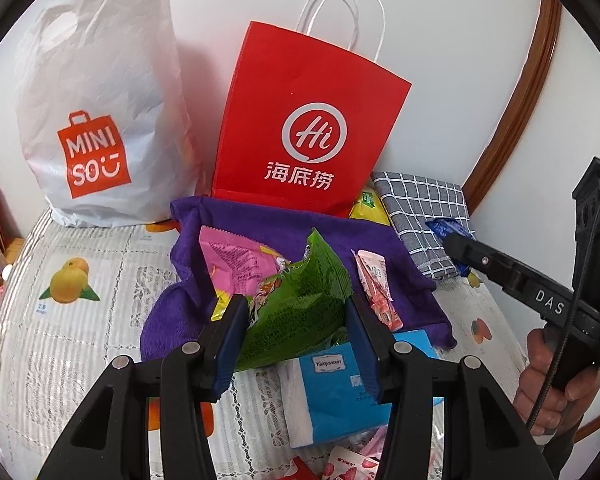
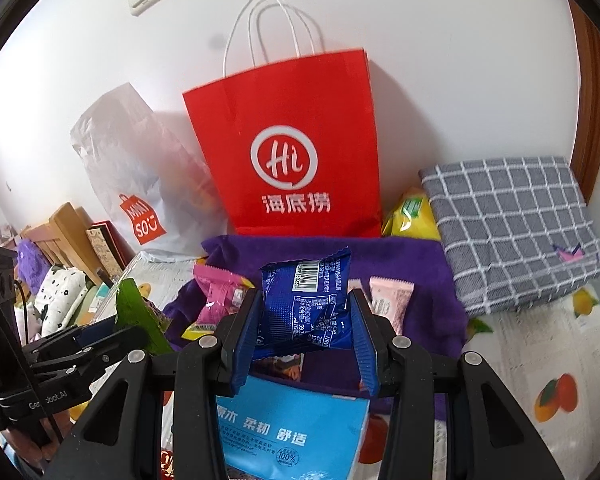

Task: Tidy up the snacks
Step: 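Carry the blue packet and green bag up and over onto the purple towel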

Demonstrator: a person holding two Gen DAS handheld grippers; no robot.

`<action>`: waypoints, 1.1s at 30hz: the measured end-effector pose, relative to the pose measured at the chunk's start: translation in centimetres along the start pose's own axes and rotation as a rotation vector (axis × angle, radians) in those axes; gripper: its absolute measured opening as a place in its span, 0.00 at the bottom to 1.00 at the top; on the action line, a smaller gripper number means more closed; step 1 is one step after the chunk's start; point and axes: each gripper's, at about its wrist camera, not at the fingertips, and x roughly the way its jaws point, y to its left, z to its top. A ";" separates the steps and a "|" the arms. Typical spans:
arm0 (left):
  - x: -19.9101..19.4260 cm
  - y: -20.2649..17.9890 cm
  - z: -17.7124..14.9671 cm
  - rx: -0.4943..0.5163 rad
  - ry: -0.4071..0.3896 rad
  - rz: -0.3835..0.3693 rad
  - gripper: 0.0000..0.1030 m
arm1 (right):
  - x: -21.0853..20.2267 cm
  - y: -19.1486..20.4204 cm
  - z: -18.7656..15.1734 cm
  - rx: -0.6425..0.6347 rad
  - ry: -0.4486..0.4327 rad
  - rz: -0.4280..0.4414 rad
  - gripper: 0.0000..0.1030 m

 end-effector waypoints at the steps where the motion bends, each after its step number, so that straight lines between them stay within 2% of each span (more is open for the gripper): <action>1: -0.1 -0.1 0.2 0.003 0.000 0.002 0.46 | -0.1 0.0 0.3 -0.001 -0.001 0.001 0.42; 15: -0.5 -0.2 2.8 0.005 0.018 0.017 0.46 | -0.5 0.1 3.6 -0.077 0.008 -0.007 0.42; 26: 1.4 1.0 3.3 0.022 0.048 0.046 0.46 | 2.2 -2.6 3.6 -0.069 0.051 -0.019 0.42; 33: 3.5 1.3 4.1 0.024 0.084 0.038 0.46 | 3.9 -4.0 3.3 -0.084 0.083 -0.040 0.42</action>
